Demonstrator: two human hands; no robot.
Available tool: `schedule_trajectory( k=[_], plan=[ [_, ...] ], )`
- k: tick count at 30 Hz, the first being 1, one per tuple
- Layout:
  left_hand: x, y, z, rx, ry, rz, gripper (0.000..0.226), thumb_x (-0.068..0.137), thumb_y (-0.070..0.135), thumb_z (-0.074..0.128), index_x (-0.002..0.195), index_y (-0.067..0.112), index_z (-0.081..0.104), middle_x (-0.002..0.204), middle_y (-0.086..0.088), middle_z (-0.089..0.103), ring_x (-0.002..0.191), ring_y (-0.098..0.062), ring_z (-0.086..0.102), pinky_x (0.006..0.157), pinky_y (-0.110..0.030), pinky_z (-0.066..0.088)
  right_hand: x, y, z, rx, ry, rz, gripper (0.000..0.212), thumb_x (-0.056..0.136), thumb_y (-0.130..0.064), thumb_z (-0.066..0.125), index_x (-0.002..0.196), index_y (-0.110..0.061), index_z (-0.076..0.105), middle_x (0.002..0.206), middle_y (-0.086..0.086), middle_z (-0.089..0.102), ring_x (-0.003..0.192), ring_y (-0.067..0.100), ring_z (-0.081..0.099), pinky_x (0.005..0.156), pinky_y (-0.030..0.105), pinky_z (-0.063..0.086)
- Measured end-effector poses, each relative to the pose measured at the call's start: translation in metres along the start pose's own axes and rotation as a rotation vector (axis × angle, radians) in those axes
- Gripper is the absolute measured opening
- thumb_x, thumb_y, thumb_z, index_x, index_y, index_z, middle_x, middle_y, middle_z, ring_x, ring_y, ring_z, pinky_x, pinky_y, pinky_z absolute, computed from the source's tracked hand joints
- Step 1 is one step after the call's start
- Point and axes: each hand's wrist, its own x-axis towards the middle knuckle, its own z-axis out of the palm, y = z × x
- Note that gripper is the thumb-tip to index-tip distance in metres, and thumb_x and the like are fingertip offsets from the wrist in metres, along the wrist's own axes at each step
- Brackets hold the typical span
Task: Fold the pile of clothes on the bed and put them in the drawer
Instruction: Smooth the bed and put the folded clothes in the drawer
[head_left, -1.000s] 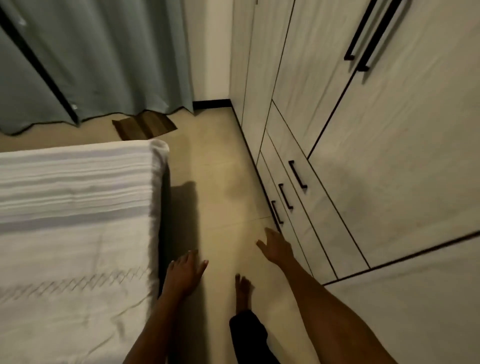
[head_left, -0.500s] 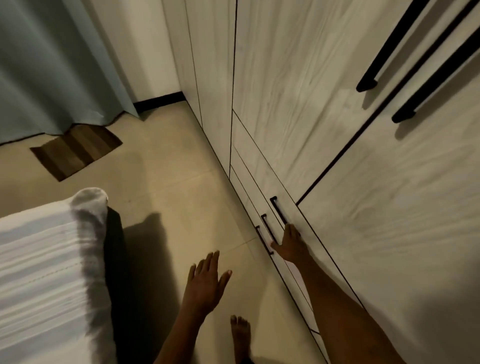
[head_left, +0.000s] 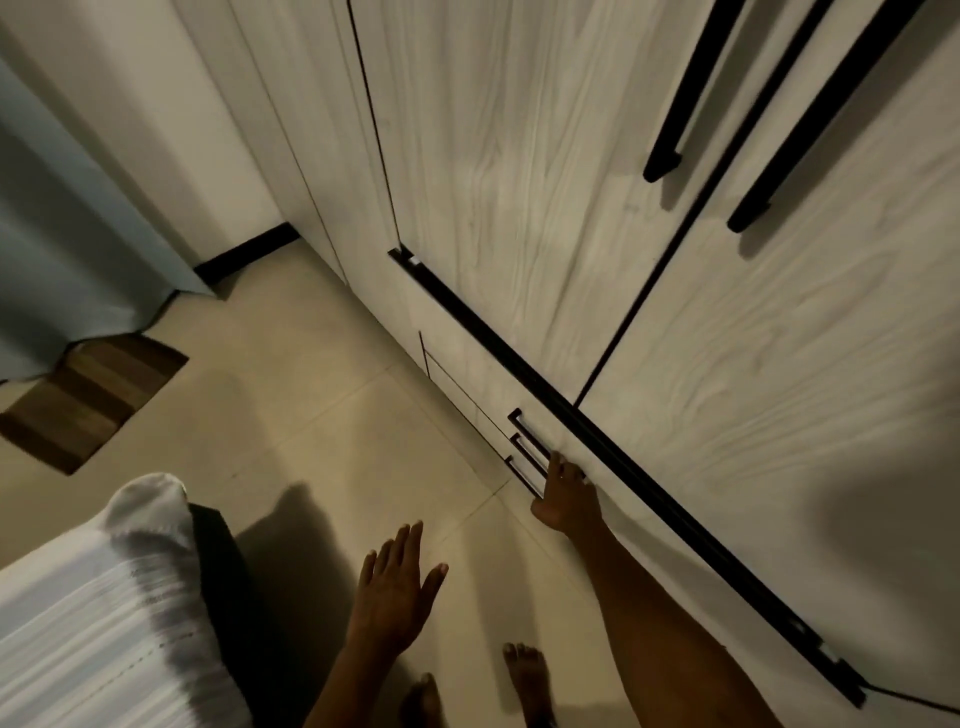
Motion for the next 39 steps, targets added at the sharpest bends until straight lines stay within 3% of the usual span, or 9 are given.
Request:
schedule_trajectory(
  k=[6,10,15,18,20,23,26,29,39],
  plan=[
    [-0.01,-0.013,-0.018,0.047,-0.054,0.089,0.098,0.078,0.078,-0.009,0.159,0.023,0.0,0.166,-0.007,0.008,0.152,-0.025,0.013,0.123,-0.041,0.006,-0.045,-0.033,0.017,-0.052,-0.105,-0.062,0.093,0.096,-0.04,0.052,0.159,-0.008,-0.008,0.163,0.022,0.012,0.149,0.039,0.02,0.118,0.048,0.026],
    [-0.026,-0.015,-0.024,0.053,-0.049,0.122,0.082,0.091,0.068,0.009,0.159,0.023,0.003,0.166,-0.008,0.009,0.152,-0.027,0.013,0.123,-0.042,0.007,-0.101,-0.058,0.035,0.039,-0.08,-0.177,0.076,0.099,-0.036,0.05,0.16,-0.016,0.01,0.163,0.013,0.022,0.15,0.031,0.023,0.116,0.043,0.031],
    [-0.046,-0.01,-0.017,0.138,-0.067,0.267,0.078,0.091,0.068,0.004,0.155,0.027,-0.014,0.164,-0.005,-0.01,0.153,-0.03,-0.003,0.121,-0.041,-0.003,-0.197,-0.049,0.06,0.318,0.465,-0.362,0.045,0.1,-0.03,0.045,0.145,-0.024,0.049,0.133,-0.002,0.061,0.119,0.018,0.058,0.098,0.033,0.05],
    [-0.059,0.003,-0.008,0.197,-0.091,0.374,0.08,0.09,0.069,0.001,0.156,0.026,-0.013,0.162,-0.005,-0.015,0.151,-0.031,-0.008,0.119,-0.043,-0.003,-0.236,-0.016,0.079,0.303,0.609,-0.161,0.049,0.1,-0.041,0.045,0.145,-0.022,0.048,0.132,-0.001,0.06,0.117,0.021,0.058,0.093,0.038,0.049],
    [-0.069,0.016,0.003,0.254,-0.118,0.451,0.076,0.096,0.065,0.014,0.159,0.025,0.003,0.164,-0.01,0.002,0.15,-0.035,0.008,0.118,-0.05,0.014,-0.259,0.008,0.094,0.263,0.496,0.049,0.067,0.099,-0.059,0.032,0.152,-0.019,0.041,0.146,0.005,0.052,0.131,0.026,0.051,0.105,0.045,0.042],
    [-0.082,0.035,0.032,0.308,-0.161,0.507,0.073,0.094,0.062,0.028,0.156,0.022,0.027,0.16,-0.014,0.024,0.141,-0.04,0.038,0.107,-0.056,0.04,-0.293,0.042,0.127,0.189,0.233,0.21,0.101,0.083,-0.08,-0.009,0.161,-0.019,0.016,0.166,0.006,0.021,0.153,0.027,0.02,0.122,0.049,0.012],
    [-0.104,0.059,0.054,0.418,-0.199,0.516,0.081,0.089,0.07,0.004,0.159,0.029,0.01,0.163,-0.011,-0.004,0.151,-0.041,0.01,0.119,-0.059,0.014,-0.321,0.071,0.156,0.134,0.1,0.232,0.125,0.063,-0.086,-0.033,0.161,-0.021,0.008,0.168,0.007,0.011,0.155,0.029,0.009,0.123,0.053,0.002],
    [-0.125,0.075,0.076,0.423,-0.19,0.422,0.09,0.08,0.076,-0.013,0.158,0.033,-0.002,0.165,-0.011,-0.016,0.15,-0.039,-0.015,0.119,-0.056,-0.01,-0.343,0.085,0.169,0.127,-0.058,0.135,0.123,0.061,-0.091,-0.028,0.161,-0.024,-0.002,0.169,0.006,0.0,0.155,0.025,-0.002,0.122,0.052,-0.011],
    [-0.186,0.096,0.119,0.333,-0.059,-0.002,0.091,0.092,0.077,0.014,0.159,0.016,0.008,0.166,-0.009,-0.01,0.151,-0.034,-0.014,0.116,-0.059,-0.015,-0.376,0.108,0.188,-0.151,-0.114,-0.305,0.085,0.09,-0.081,0.01,0.154,-0.034,-0.023,0.168,0.003,-0.008,0.155,0.03,-0.004,0.12,0.056,-0.012]
  ],
)
